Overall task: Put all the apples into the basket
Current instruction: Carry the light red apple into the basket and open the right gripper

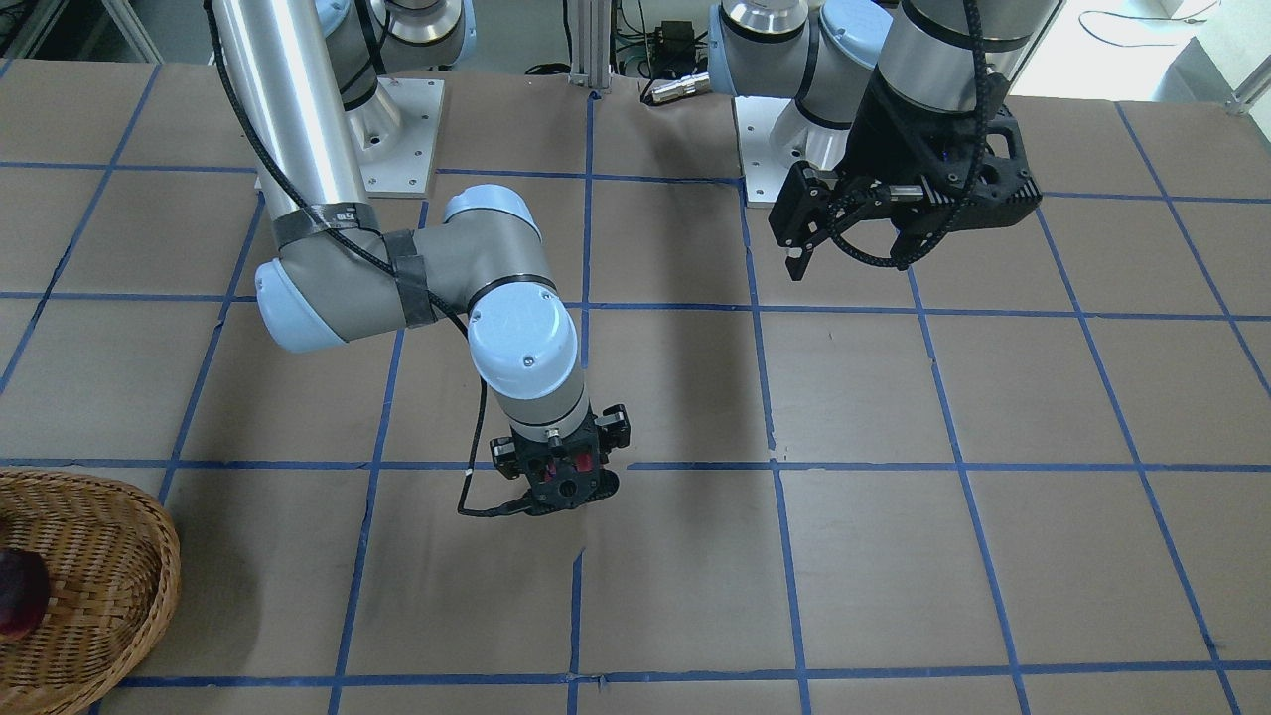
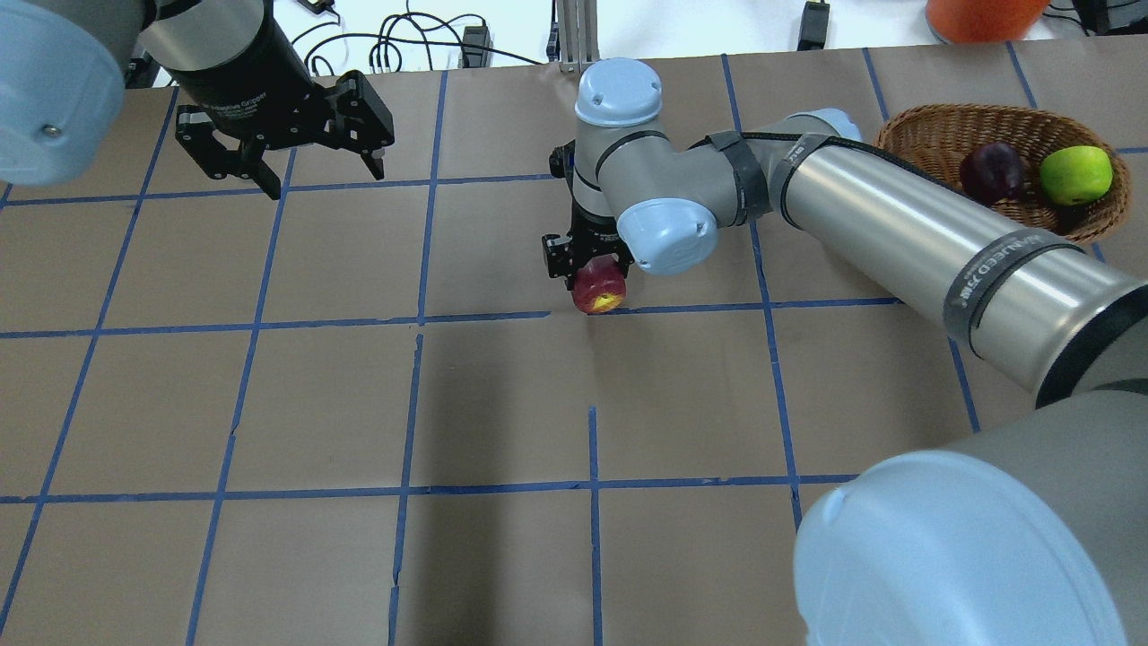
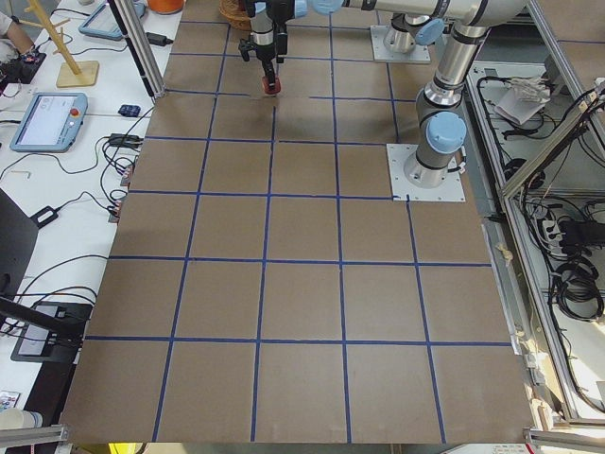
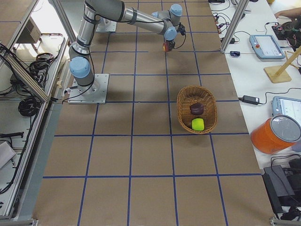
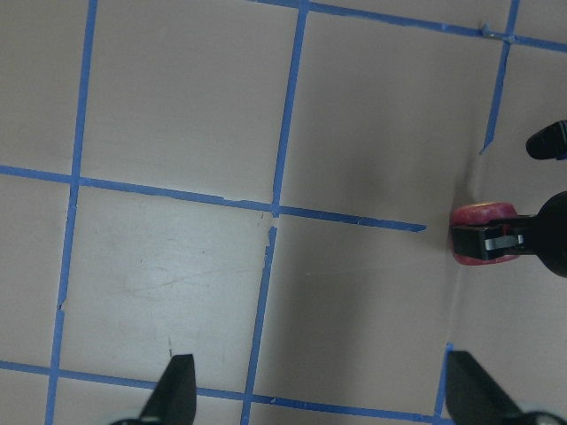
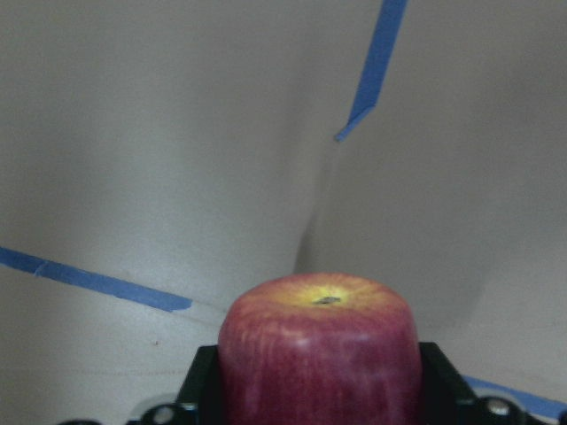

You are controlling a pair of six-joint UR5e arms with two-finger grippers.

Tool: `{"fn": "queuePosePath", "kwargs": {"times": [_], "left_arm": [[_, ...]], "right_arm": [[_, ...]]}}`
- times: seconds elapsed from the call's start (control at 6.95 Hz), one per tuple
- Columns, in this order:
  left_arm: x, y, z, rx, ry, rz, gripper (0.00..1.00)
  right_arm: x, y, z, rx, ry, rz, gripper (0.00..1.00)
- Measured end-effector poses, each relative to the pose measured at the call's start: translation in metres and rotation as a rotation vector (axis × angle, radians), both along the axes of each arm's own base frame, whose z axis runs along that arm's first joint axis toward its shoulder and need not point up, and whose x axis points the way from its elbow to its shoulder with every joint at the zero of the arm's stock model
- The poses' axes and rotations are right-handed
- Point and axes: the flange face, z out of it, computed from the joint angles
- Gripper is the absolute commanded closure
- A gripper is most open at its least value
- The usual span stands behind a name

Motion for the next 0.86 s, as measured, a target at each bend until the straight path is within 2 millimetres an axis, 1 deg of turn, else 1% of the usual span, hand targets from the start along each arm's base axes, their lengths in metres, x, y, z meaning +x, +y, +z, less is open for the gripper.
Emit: {"fn": "queuePosePath", "kwargs": {"times": [0.14,0.29,0.43,0.58,0.72,0.86], "left_arm": [[0.000,0.000,0.000,-0.002,0.000,0.000,0.00],[0.000,0.001,0.001,-0.004,0.000,0.001,0.00],[0.001,0.001,0.002,-0.005,0.000,0.003,0.00],[0.002,0.002,0.003,-0.007,0.000,0.004,0.00],[0.002,0.002,0.003,-0.008,0.000,0.004,0.00],[0.002,0.002,0.003,-0.008,0.000,0.004,0.00]], "right_arm": [[-0.049,-0.025,0.020,-0.019,0.024,-0.076,1.00],[-0.113,-0.053,0.047,-0.030,0.047,-0.171,1.00],[-0.172,-0.075,0.074,-0.048,0.083,-0.254,1.00],[-0.230,-0.092,0.088,-0.063,0.135,-0.318,1.00],[-0.290,-0.102,0.087,-0.059,0.180,-0.340,1.00],[-0.345,-0.107,0.078,-0.046,0.206,-0.331,1.00]]}}
